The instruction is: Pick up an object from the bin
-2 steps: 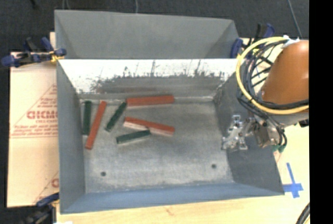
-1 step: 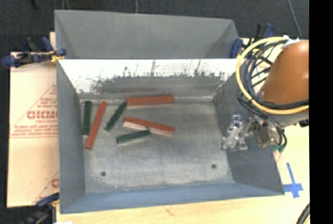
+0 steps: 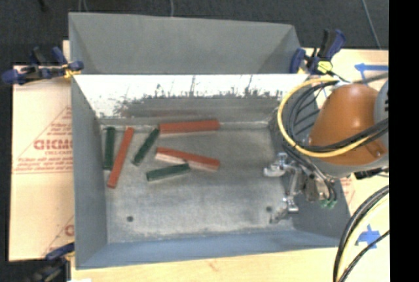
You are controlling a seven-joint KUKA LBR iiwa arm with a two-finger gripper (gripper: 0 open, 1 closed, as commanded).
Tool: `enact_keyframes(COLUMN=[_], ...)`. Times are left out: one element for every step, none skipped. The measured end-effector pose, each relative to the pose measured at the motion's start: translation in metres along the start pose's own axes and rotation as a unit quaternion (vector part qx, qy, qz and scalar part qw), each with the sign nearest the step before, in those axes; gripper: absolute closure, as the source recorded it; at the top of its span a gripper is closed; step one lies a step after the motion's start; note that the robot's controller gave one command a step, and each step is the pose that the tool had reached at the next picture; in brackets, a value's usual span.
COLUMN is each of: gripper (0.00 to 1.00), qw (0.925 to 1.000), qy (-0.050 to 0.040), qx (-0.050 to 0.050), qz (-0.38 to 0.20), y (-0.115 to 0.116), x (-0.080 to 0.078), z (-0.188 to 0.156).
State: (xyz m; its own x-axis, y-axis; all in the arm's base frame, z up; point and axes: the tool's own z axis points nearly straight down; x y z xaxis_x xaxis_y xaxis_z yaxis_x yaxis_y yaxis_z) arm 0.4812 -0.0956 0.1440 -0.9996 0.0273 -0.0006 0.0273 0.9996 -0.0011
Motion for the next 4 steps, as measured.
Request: enact_keyframes(gripper=[0.0, 0.0, 0.0, 0.0], qw=[1.0, 0.9993, 0.9985, 0.999], qy=[-0.001, -0.0021, -0.0002, 0.0001], qx=[0.0, 0.0, -0.001, 0.0], qz=[0.0, -0.037, -0.055, -0.044], y=[0.0, 0.036, 0.061, 0.096], x=[-0.001, -0.022, -0.028, -0.055], z=[-0.001, 0.033, 0.056, 0.044])
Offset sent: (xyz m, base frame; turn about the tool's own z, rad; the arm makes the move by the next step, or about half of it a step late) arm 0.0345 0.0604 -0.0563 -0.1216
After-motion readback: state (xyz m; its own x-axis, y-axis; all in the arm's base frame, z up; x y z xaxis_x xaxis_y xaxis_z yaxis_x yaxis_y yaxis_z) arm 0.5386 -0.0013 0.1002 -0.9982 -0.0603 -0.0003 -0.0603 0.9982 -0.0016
